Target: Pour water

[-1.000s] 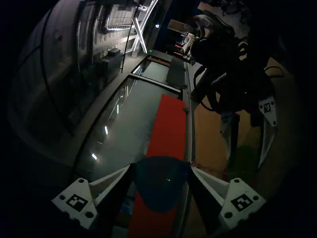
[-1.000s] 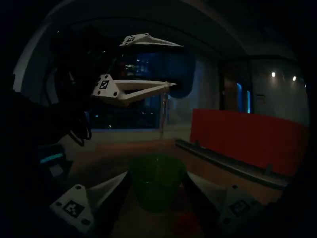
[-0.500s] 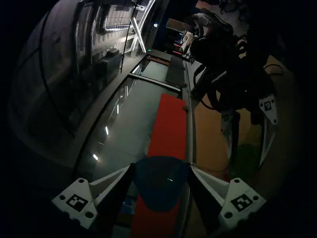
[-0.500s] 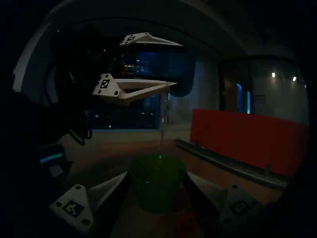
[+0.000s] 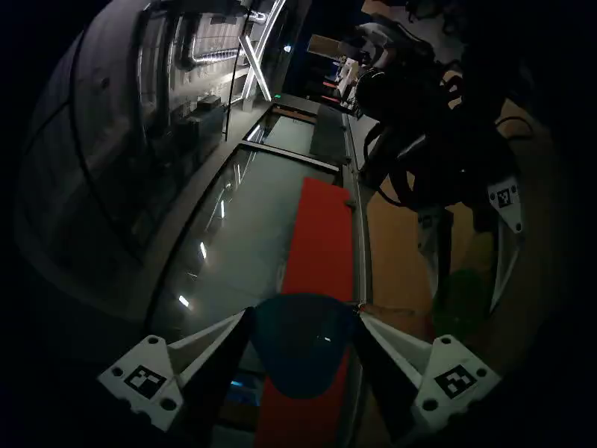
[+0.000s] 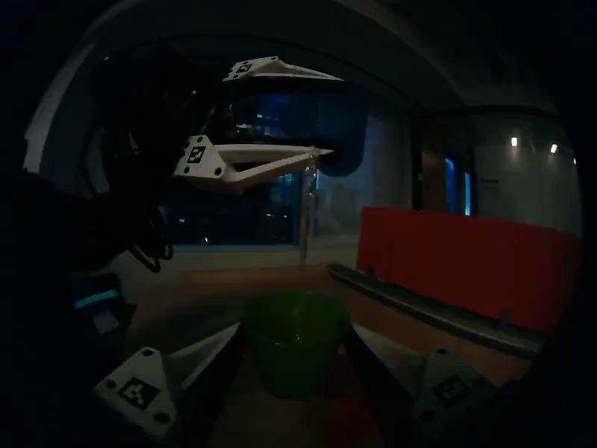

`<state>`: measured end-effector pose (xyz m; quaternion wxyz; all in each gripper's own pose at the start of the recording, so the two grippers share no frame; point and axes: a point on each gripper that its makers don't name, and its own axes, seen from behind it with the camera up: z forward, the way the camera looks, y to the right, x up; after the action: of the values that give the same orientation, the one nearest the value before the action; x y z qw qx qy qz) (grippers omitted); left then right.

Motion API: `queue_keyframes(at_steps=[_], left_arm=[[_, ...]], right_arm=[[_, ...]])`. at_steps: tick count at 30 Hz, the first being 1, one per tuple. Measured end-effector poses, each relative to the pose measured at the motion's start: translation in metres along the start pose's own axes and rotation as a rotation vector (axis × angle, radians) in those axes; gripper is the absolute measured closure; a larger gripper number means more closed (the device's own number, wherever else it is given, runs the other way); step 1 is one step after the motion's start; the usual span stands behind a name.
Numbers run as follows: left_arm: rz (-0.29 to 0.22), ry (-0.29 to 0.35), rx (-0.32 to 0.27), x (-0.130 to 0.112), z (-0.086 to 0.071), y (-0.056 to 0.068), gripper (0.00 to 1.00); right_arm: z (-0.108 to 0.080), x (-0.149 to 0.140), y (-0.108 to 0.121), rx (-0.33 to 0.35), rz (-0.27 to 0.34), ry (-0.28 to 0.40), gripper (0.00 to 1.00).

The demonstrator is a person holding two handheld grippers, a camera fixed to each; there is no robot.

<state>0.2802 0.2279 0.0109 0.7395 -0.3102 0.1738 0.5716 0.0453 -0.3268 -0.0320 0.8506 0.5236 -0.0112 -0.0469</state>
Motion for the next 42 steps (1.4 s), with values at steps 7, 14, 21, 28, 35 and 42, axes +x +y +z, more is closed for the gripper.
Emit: queue_keyframes(at_steps=[7, 14, 21, 28, 35, 42], left_arm=[[0.019, 0.003, 0.001, 0.004, 0.000, -0.004, 0.10], [0.043, 0.003, -0.003, 0.007, 0.002, -0.006, 0.10], [0.063, 0.006, -0.004, 0.010, 0.004, -0.006, 0.10], [0.086, 0.006, 0.003, 0.012, 0.006, -0.007, 0.10], [0.107, 0.006, 0.010, 0.013, 0.005, -0.009, 0.10], [0.136, 0.007, 0.023, 0.015, 0.005, -0.012, 0.10]], right_arm=[[-0.001, -0.001, 0.001, -0.002, 0.000, 0.002, 0.00], [-0.002, -0.001, 0.001, -0.003, 0.002, 0.005, 0.00], [-0.003, -0.001, 0.001, -0.005, 0.002, 0.006, 0.00], [-0.003, 0.000, 0.001, -0.006, 0.001, 0.007, 0.00], [-0.003, 0.000, 0.000, -0.007, 0.000, 0.006, 0.00], [-0.002, 0.002, -0.001, -0.007, -0.003, 0.005, 0.00]])
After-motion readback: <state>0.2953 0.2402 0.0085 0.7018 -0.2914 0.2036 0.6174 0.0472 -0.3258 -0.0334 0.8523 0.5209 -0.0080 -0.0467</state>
